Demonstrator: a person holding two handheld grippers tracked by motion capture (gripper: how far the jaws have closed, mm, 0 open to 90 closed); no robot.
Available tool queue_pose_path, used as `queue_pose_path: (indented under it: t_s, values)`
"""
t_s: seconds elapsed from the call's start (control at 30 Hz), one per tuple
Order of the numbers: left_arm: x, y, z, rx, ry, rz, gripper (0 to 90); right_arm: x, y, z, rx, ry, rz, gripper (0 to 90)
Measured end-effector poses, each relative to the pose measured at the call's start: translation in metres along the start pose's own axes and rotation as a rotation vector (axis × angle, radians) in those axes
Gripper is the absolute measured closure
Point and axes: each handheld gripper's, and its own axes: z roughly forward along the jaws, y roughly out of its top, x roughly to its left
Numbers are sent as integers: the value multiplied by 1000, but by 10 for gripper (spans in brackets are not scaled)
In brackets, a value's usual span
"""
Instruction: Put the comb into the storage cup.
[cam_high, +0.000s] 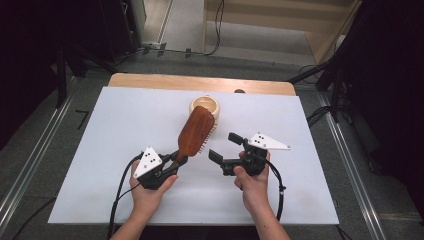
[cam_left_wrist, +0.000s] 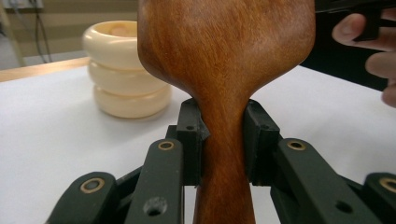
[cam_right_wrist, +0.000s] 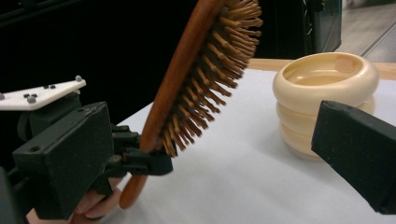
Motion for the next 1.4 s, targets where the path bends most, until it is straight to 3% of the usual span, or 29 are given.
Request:
queue_pose_path:
  t_s: [0.53,0.6,0.83,0.97,1.13,1.4]
  values:
    - [-22,-8,14,7,-37,22,722,11,-1,7,3,-27,31,0]
    - [-26,-9,14,14,-43,38,722,13,0,7,4,-19,63,0]
    - [-27,-9,15,8,-40,37,721,15,2,6,-6,-43,105,20]
    - [-31,-10,15,9,-44,53,722,12,0,7,6,-90,139,43]
    - [-37,-10,17,13,-57,68,721,5,-5,10,15,-106,192,52]
    - [-42,-12,20,18,-65,82,721,2,-6,9,4,-118,221,123]
